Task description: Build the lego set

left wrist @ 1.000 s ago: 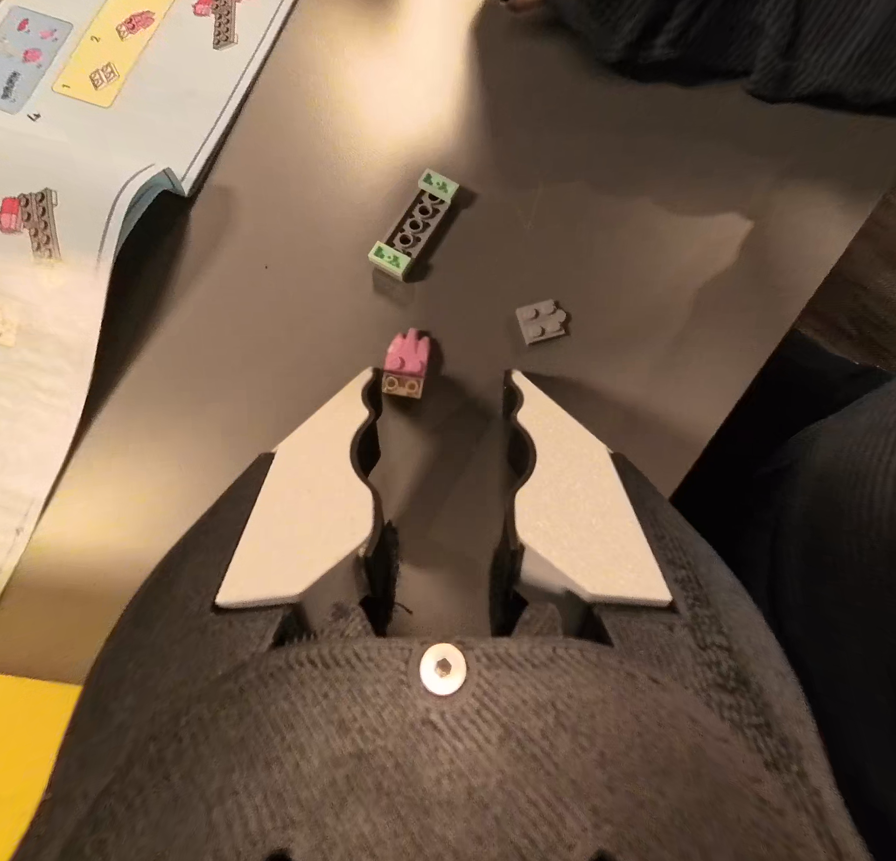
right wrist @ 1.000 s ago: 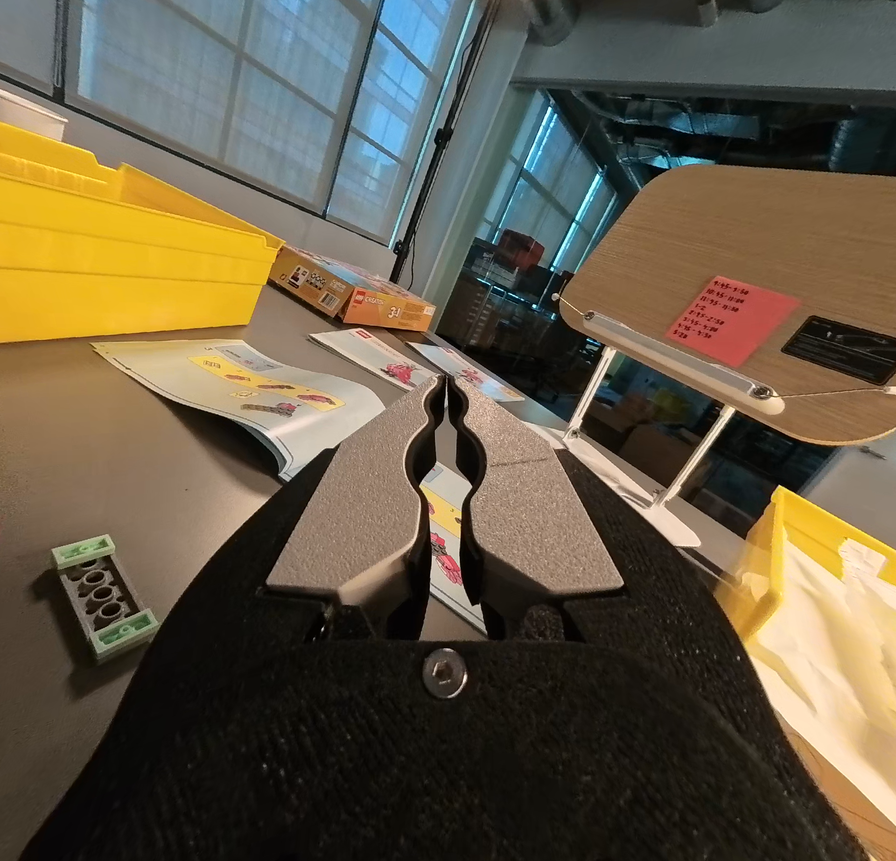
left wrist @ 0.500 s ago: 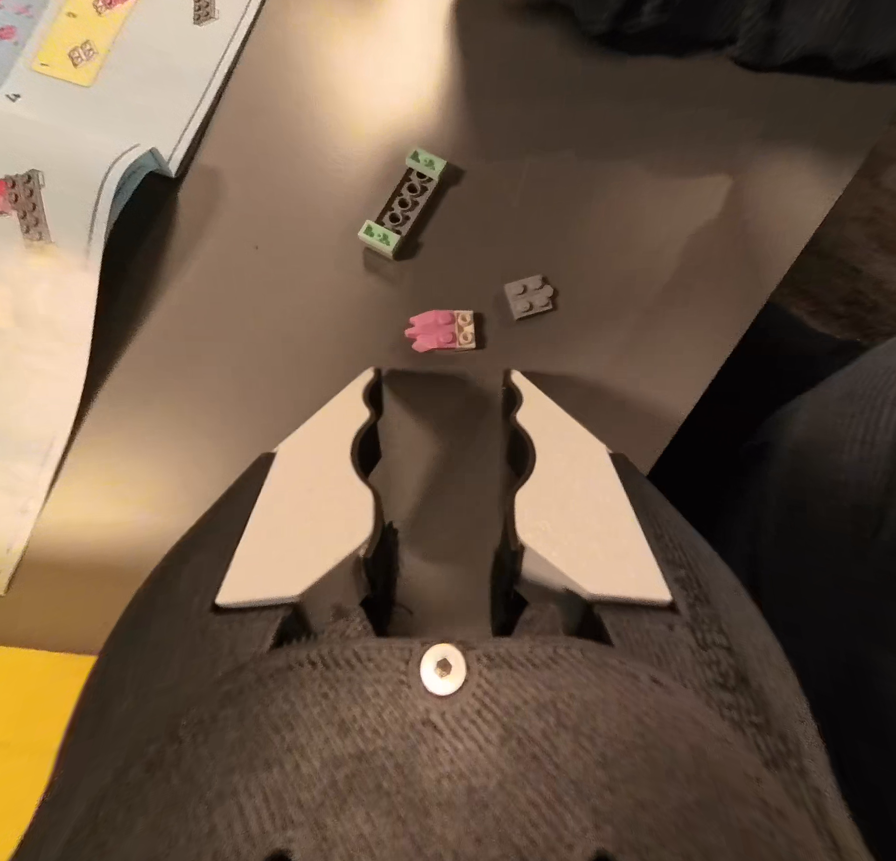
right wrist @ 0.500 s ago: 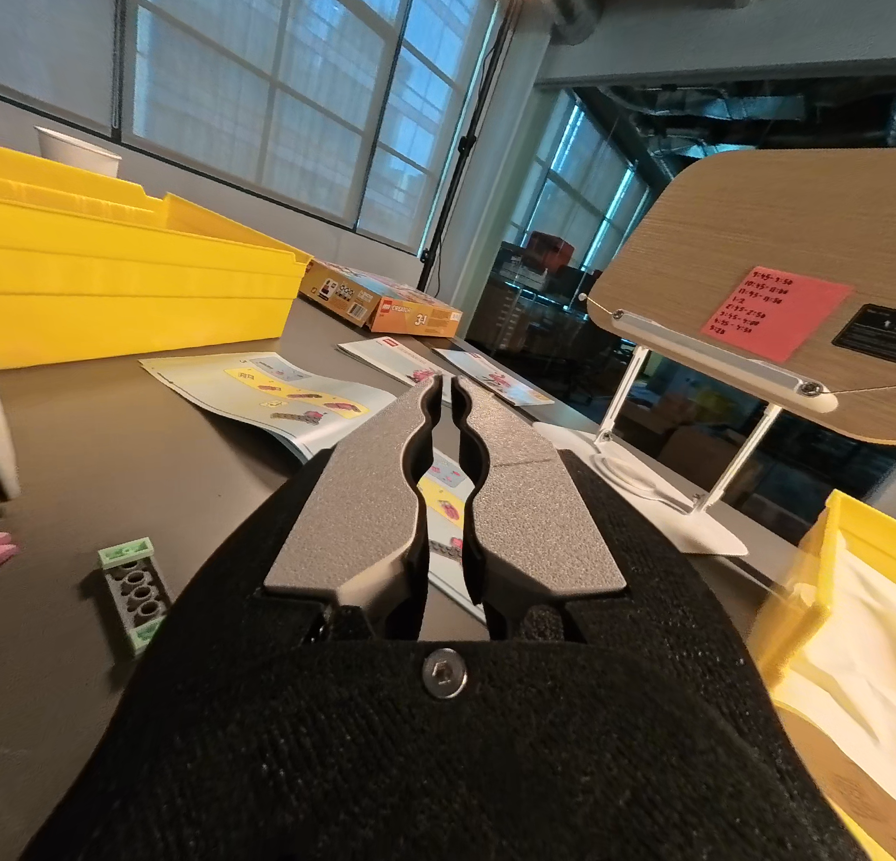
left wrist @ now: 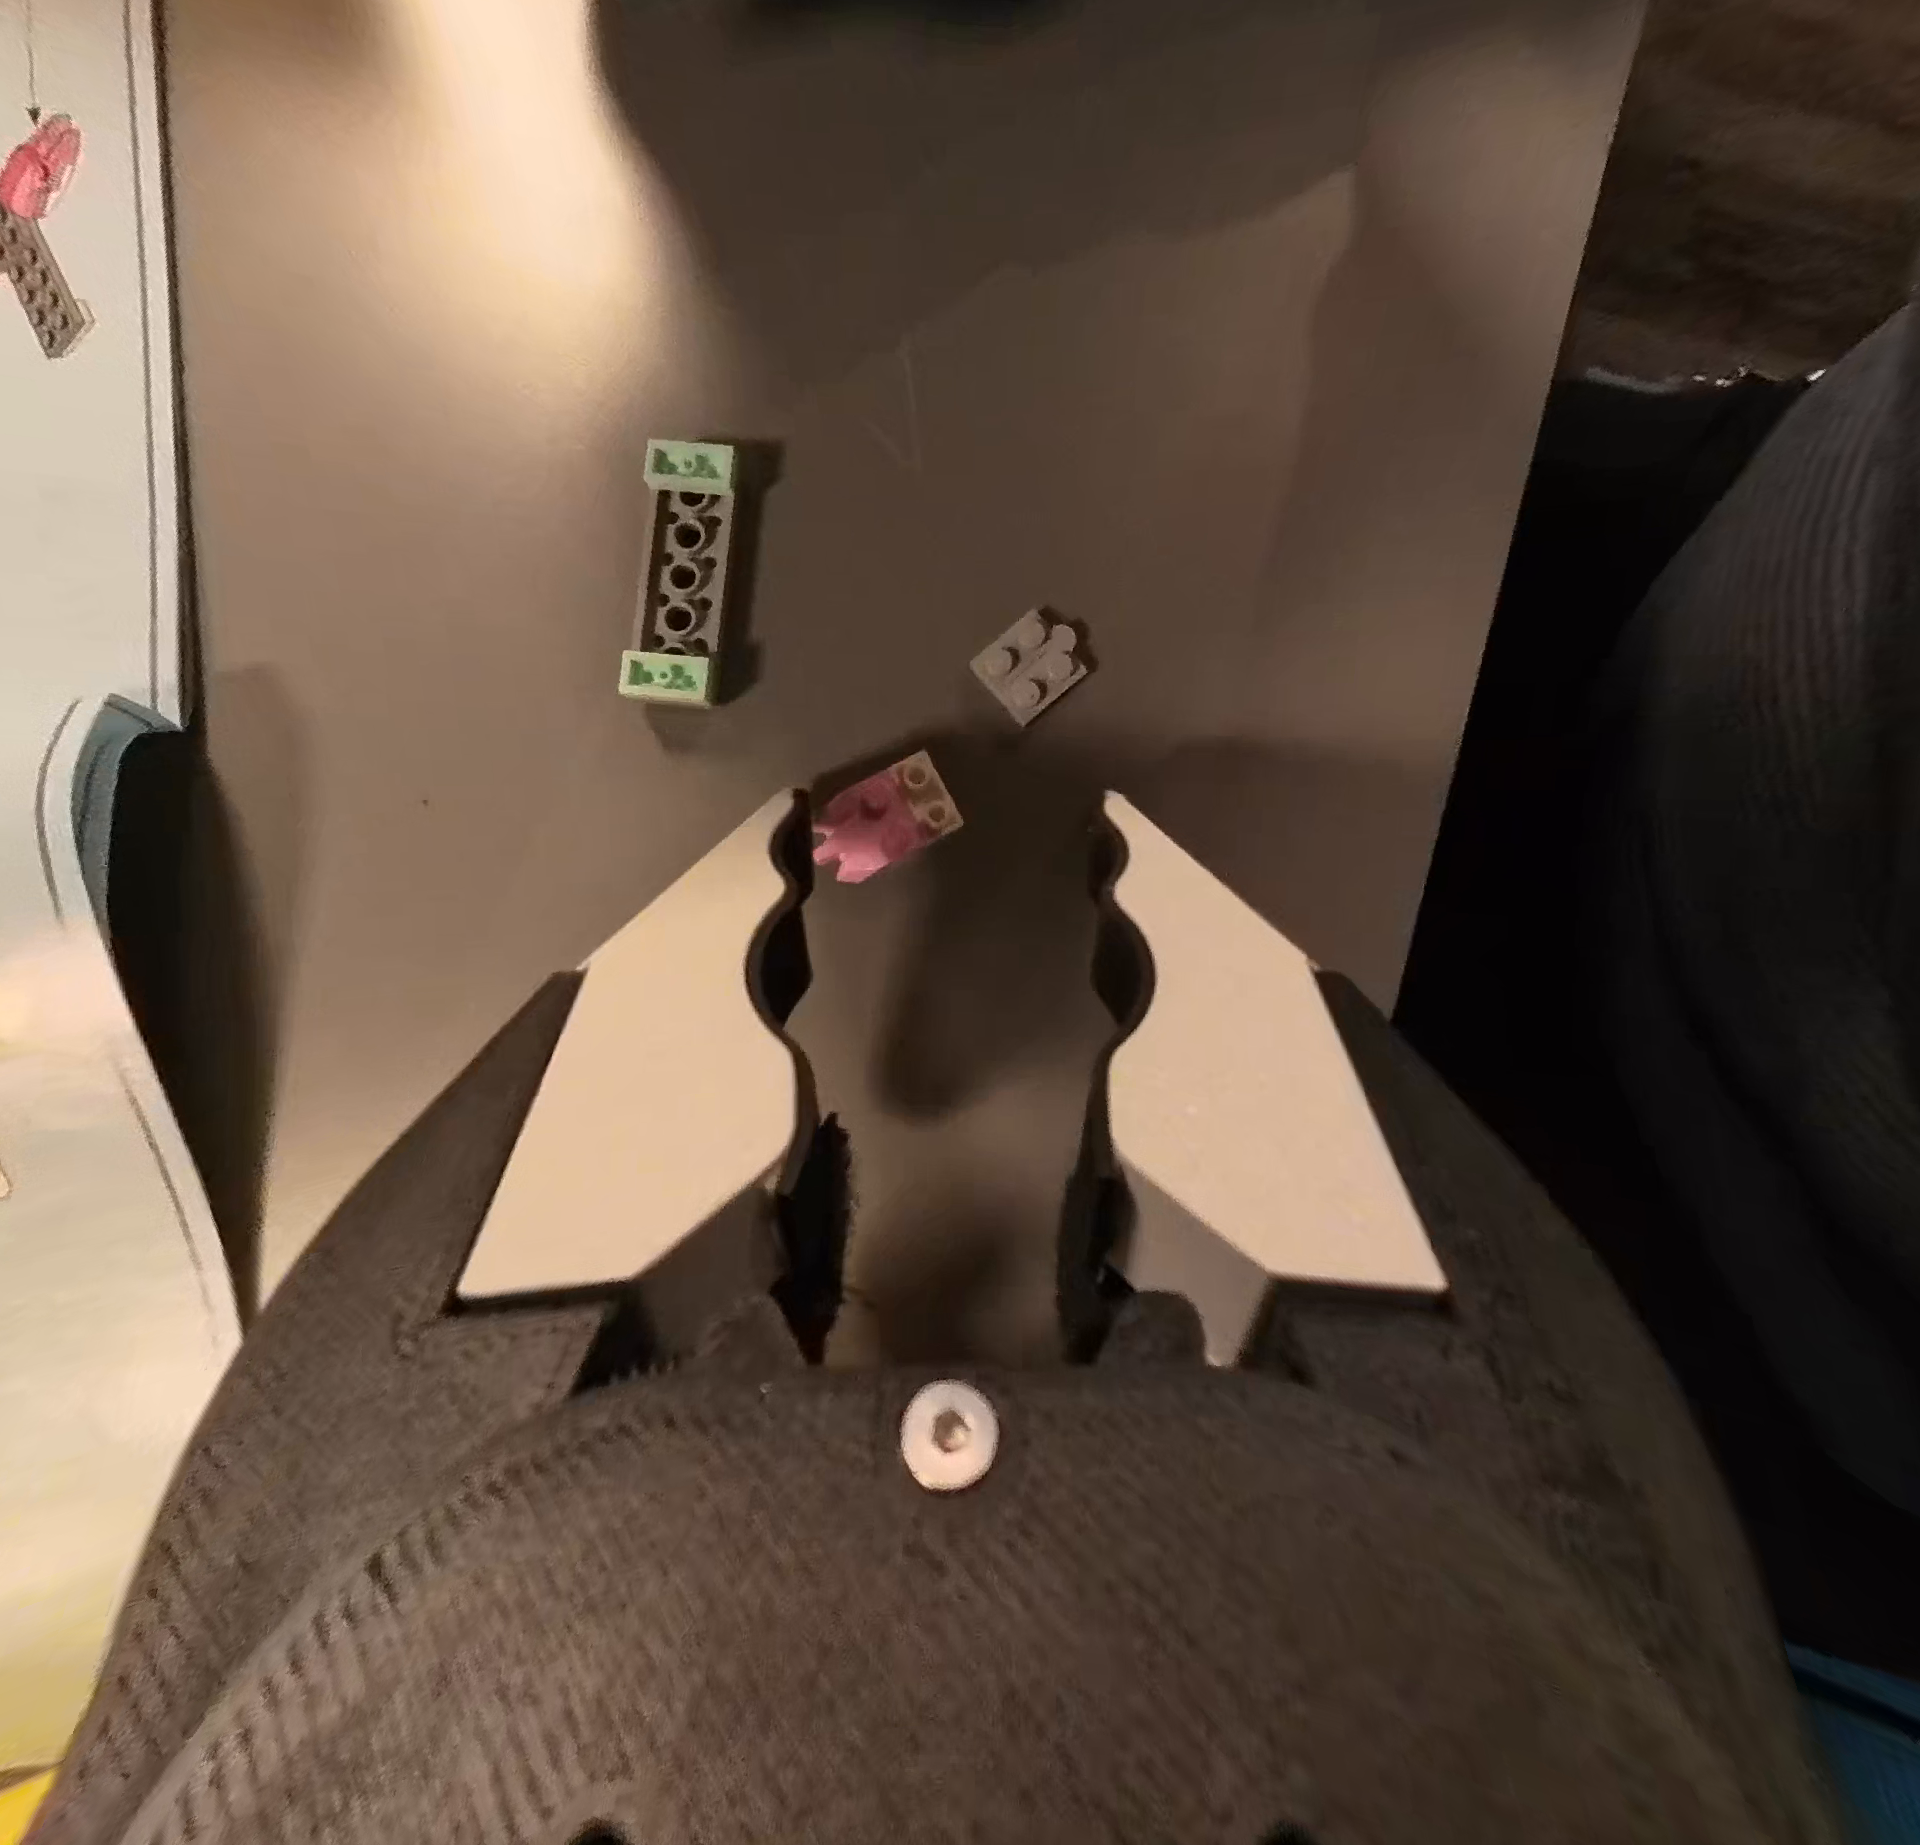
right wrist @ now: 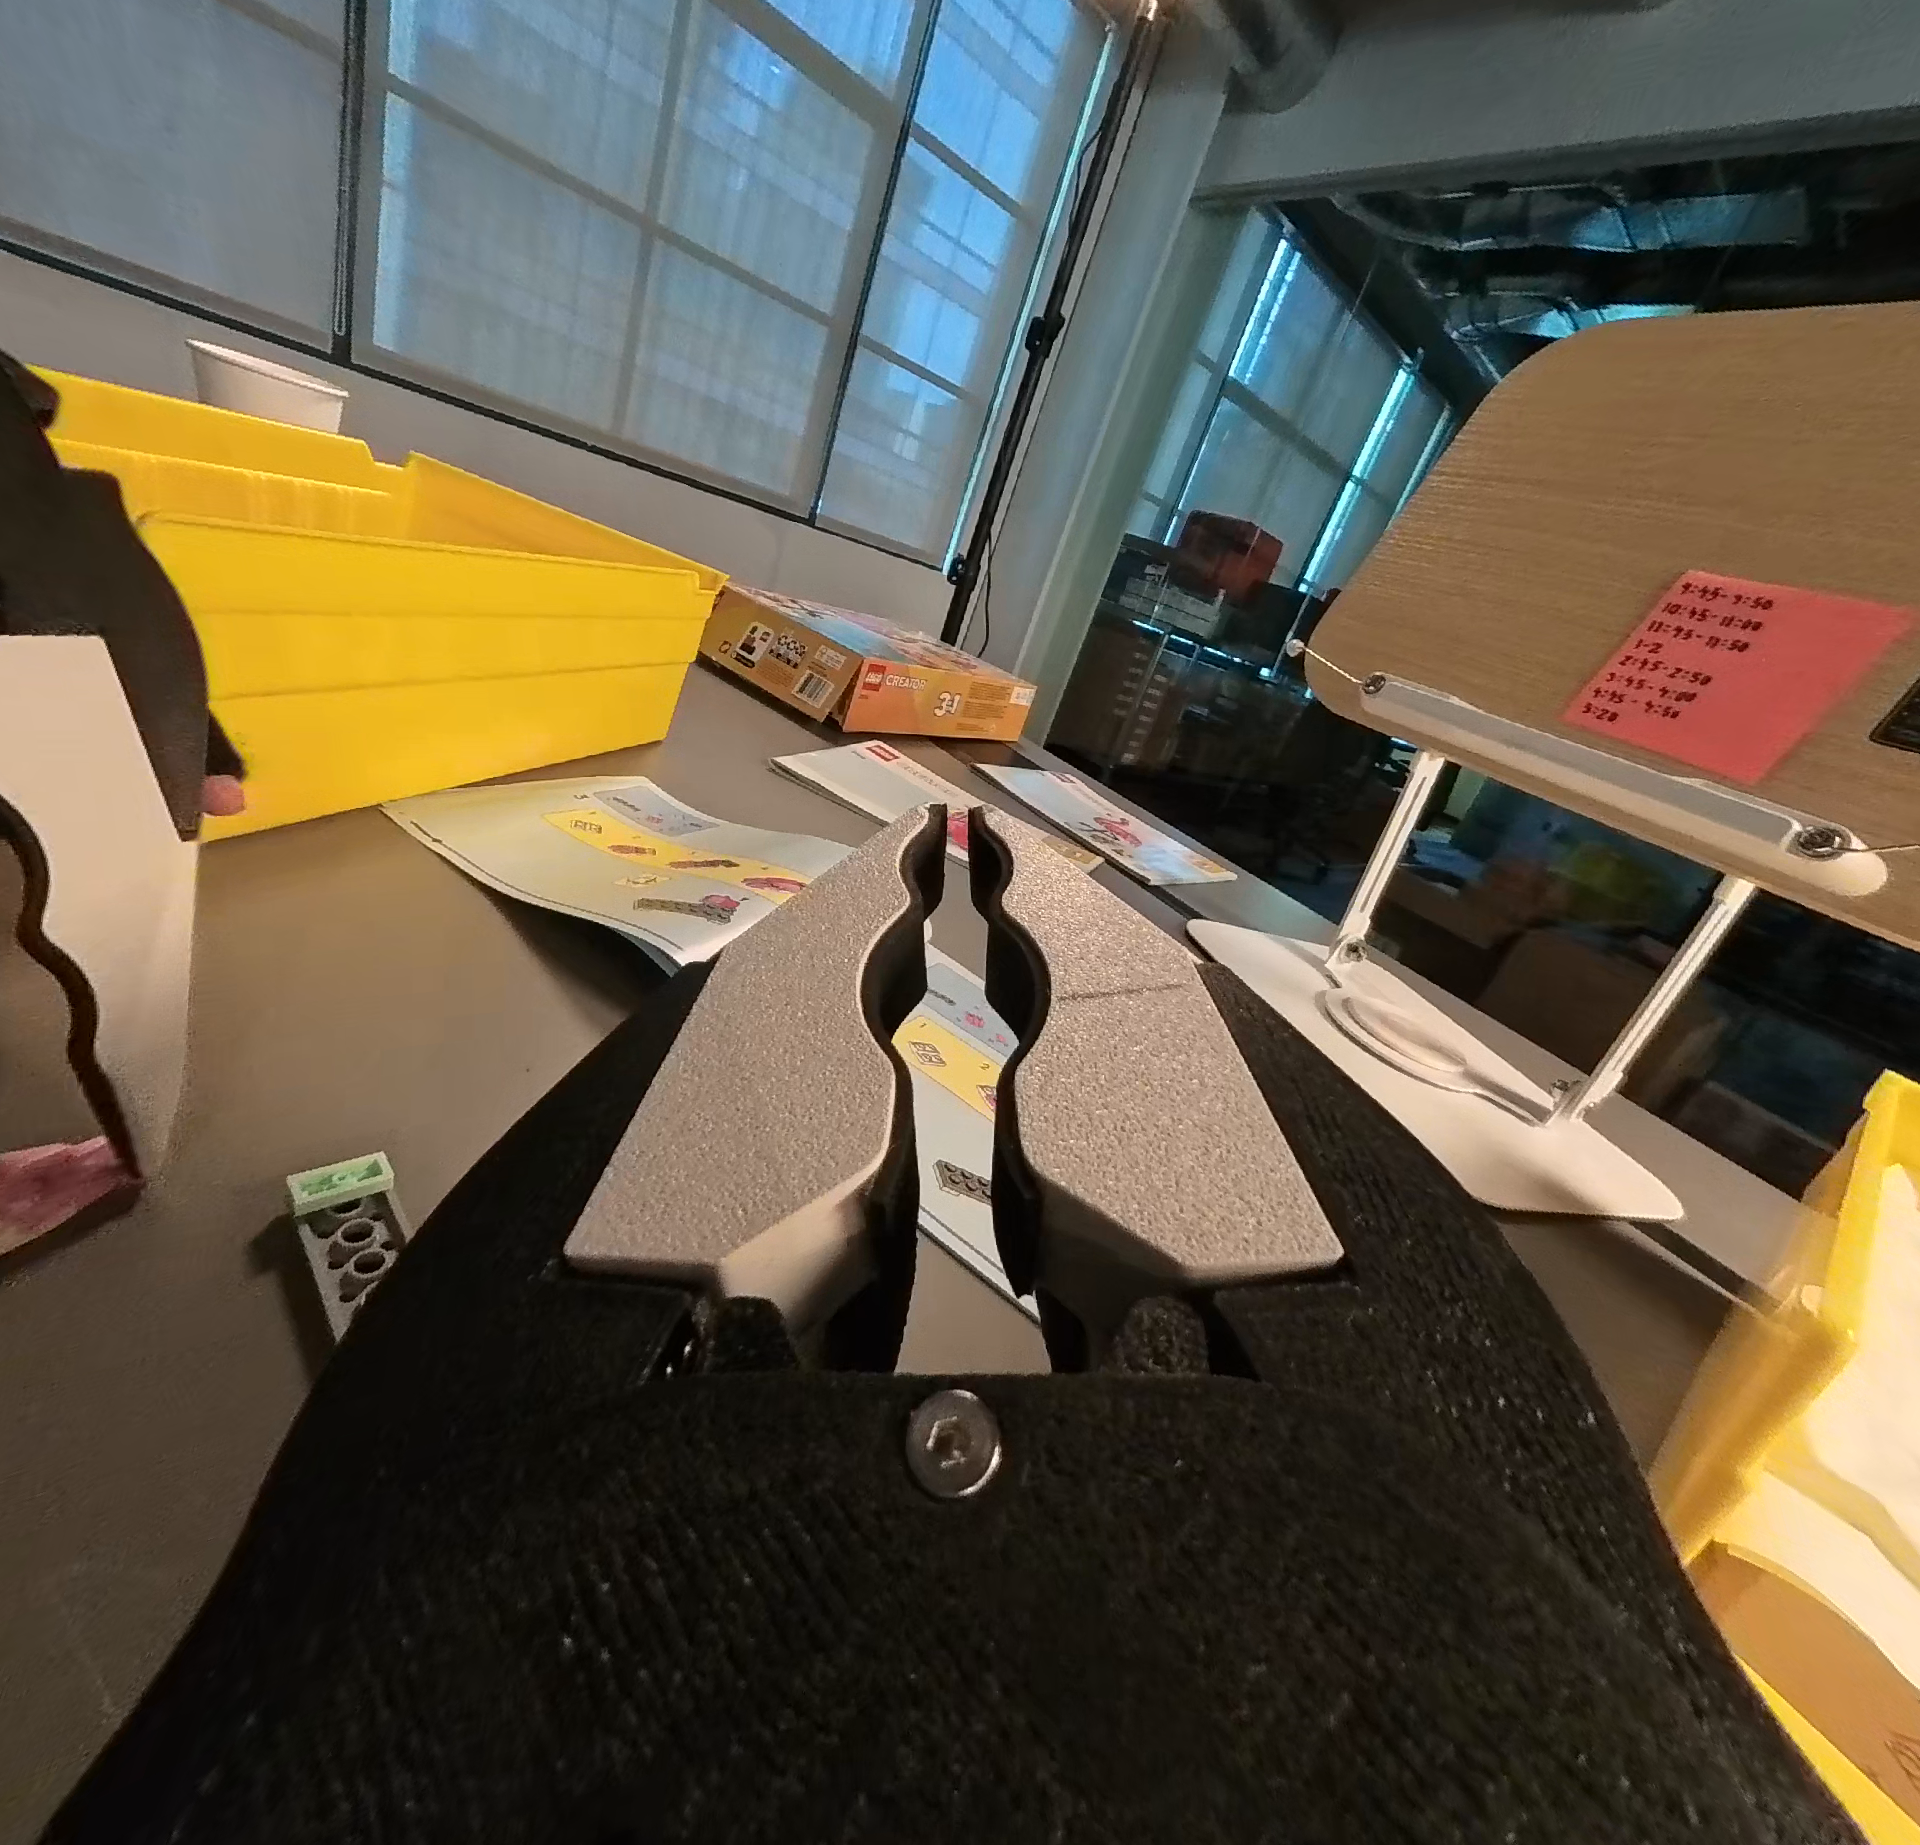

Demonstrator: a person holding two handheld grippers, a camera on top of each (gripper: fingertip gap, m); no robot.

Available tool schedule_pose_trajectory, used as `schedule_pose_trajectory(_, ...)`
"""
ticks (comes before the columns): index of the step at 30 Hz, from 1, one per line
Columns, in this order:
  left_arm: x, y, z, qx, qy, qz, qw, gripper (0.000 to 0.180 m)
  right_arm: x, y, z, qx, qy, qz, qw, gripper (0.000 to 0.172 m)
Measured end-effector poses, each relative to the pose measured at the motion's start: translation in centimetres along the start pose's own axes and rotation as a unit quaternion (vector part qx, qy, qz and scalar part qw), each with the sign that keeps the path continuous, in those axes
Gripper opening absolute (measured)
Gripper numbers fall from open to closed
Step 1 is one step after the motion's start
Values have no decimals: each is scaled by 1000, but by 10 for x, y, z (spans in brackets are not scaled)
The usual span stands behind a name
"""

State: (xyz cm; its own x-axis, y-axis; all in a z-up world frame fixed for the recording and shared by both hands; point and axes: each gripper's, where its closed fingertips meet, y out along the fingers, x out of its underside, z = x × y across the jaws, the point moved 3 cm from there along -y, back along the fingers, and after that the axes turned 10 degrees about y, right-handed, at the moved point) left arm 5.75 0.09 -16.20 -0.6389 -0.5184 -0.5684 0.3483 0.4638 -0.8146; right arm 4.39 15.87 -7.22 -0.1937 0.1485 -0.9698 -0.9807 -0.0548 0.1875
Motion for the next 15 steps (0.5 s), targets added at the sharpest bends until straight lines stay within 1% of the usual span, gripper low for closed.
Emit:
schedule_pose_trajectory(5,5,-5,9,-8,-25,-1,1000,37,0,0,1,3,-2,0,1000,1)
schedule_pose_trajectory(9,3,-2,4,-35,-51,25,998,43,0,0,1,3,-4,0,1000,1)
schedule_pose_trajectory(15,1,1,6,-34,-57,55,996,26,0,0,2,3,-3,0,1000,1)
